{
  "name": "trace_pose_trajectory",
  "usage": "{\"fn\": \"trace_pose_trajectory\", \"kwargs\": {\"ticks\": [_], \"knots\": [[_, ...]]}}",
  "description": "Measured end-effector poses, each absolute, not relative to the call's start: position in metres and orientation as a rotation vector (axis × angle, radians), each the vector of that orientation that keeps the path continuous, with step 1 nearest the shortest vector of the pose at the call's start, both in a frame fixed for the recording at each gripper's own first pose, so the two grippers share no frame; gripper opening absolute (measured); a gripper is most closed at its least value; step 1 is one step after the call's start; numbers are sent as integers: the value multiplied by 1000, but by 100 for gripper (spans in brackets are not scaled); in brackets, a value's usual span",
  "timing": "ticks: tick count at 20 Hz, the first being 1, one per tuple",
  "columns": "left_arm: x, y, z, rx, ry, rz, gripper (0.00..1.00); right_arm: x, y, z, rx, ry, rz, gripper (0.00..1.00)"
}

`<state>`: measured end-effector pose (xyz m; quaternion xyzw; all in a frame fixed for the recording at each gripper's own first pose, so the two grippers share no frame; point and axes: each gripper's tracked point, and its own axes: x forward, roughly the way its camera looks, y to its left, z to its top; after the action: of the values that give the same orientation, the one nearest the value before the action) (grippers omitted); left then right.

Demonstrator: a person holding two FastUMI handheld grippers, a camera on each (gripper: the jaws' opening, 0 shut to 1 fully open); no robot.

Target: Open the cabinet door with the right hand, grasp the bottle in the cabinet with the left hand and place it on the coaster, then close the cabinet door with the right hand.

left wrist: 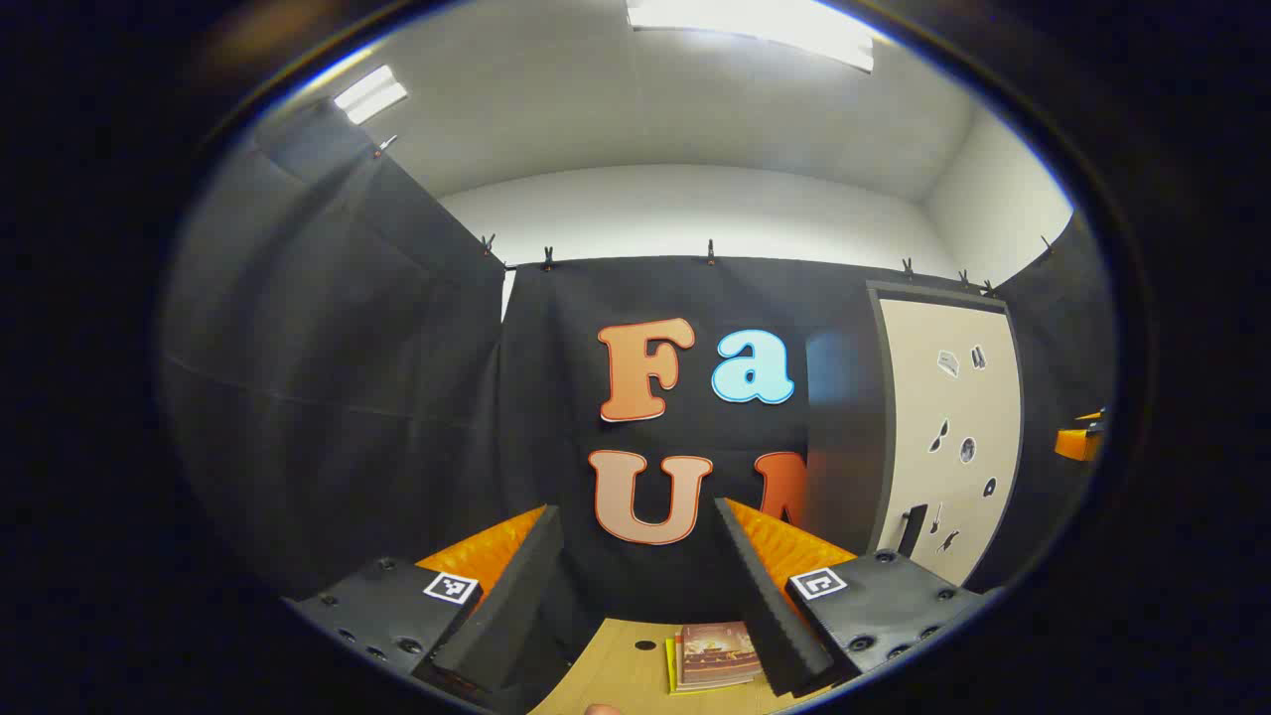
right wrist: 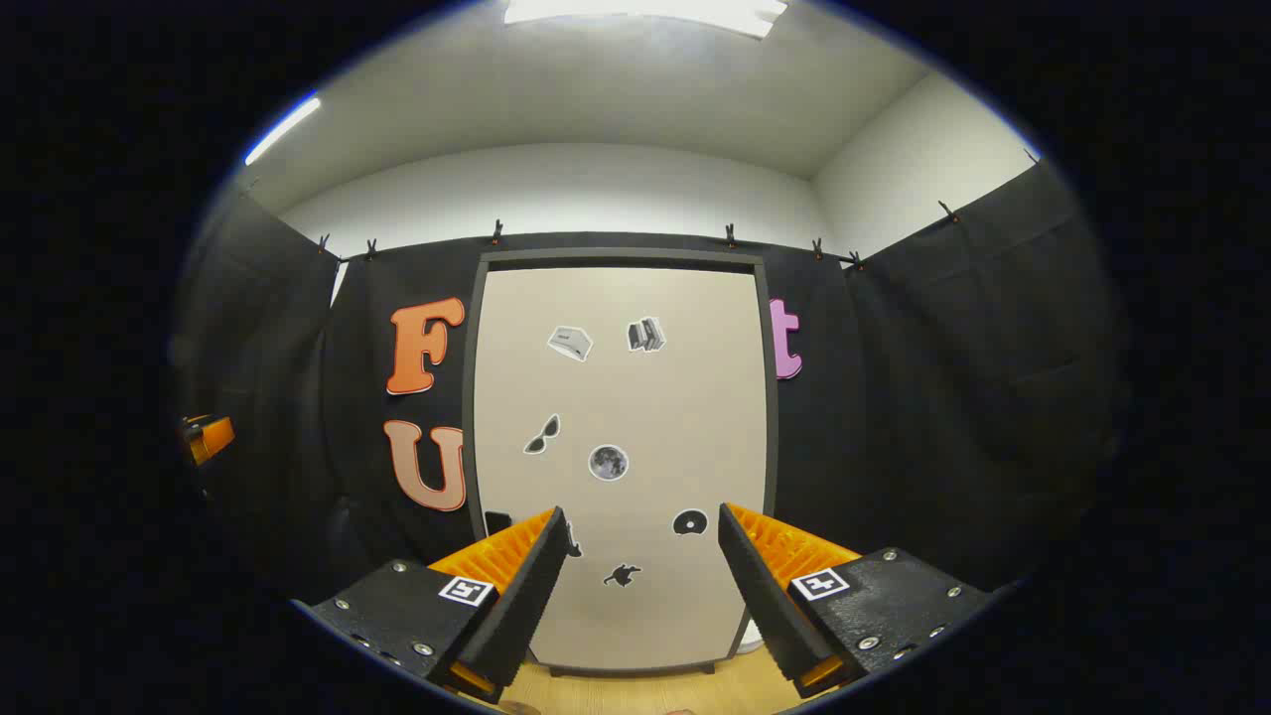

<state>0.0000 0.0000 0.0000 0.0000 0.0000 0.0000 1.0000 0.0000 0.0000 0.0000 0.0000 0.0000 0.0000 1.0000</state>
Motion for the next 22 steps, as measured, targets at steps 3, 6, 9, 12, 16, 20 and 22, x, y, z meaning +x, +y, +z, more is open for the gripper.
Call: {"fn": "trace_pose_trajectory", "kwargs": {"ticks": [3,6,9,12,16,20,22], "knots": [[-2,-5,0,-6,6,-18,98,-5,7,1,1,-6,16,93],[-2,-4,0,-3,7,-19,98,-7,9,2,-1,-17,19,93],[-1,-5,2,5,2,-24,99,-5,9,0,-6,-15,7,93],[-2,-4,3,7,-2,-28,98,-3,12,-5,-30,-9,5,93],[-2,-2,5,10,-3,-24,99,-1,25,-10,-26,1,35,94],[-6,2,6,16,-8,-16,98,3,31,-16,-22,14,43,93],[-7,4,6,14,-8,-13,98,4,36,-21,-28,23,50,93]]}}
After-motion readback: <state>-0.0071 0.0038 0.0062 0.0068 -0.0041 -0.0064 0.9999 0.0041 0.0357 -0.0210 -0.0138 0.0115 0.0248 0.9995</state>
